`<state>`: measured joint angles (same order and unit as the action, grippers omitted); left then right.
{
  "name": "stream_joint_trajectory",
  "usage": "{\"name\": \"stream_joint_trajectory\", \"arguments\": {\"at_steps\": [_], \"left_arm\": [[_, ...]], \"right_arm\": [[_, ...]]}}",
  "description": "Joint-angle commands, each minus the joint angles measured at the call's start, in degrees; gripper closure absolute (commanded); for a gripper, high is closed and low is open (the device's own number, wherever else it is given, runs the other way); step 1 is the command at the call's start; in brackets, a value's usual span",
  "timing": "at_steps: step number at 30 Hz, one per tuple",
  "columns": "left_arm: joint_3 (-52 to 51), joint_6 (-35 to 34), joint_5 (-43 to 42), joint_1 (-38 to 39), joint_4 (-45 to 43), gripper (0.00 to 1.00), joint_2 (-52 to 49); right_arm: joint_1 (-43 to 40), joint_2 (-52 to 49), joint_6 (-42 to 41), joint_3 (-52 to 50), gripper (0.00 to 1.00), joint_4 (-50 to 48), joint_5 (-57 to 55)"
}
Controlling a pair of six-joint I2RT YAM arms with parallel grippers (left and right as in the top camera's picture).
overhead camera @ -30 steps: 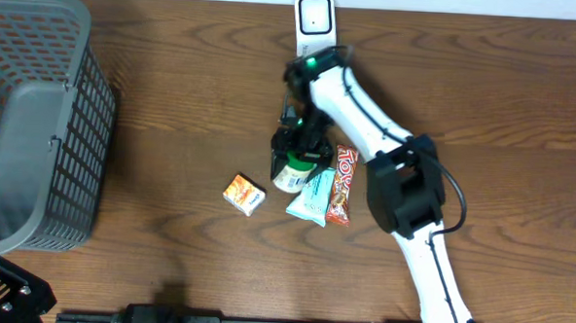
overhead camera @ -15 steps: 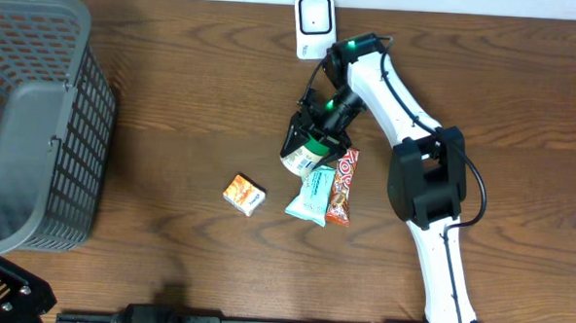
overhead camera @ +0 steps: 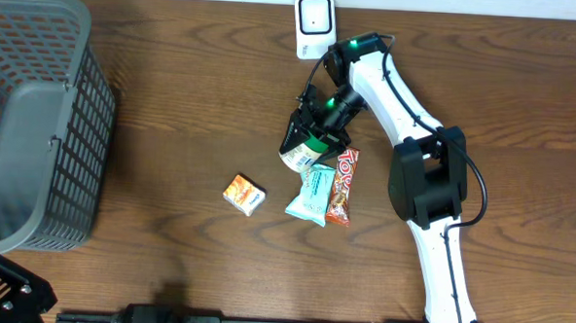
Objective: Scan the item barcode
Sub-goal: 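Lift the bottle and hold its label up to the white scanner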
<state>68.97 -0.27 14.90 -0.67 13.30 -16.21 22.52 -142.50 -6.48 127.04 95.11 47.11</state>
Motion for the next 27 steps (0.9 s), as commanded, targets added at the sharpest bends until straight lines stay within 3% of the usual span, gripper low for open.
{"name": "stream_joint_trajectory", "arguments": {"at_steps": [1,12,17,21,27], "left_arm": [[-0.52,-0.72,-0.76,-0.13,-0.09,0.02,0.74],[-0.52,-0.72,-0.76,-0.13,-0.09,0.02,0.74],[-0.52,-0.72,-0.76,-0.13,-0.09,0.02,0.74],[-0.52,-0.74,-0.79,-0.13,-0.11,0.02,0.74],[-0.52,-1.16,-0.79,-0.13,-0.13,0.02,0.74]], "right_arm": [[0.04,3.37,1.29,3.87,0.55,0.28,2.62],[0.24,14.38,-1.7,9.88,0.54,0.42,-2.49],[0.74,20.06,-5.92,9.88,0.53,-3.04,-16.46],[1.86,22.29,-9.4,9.88,0.53,-10.56,-33.27],[3.8,21.03,-9.35,9.01,0.51,-22.47,-46.36]]}}
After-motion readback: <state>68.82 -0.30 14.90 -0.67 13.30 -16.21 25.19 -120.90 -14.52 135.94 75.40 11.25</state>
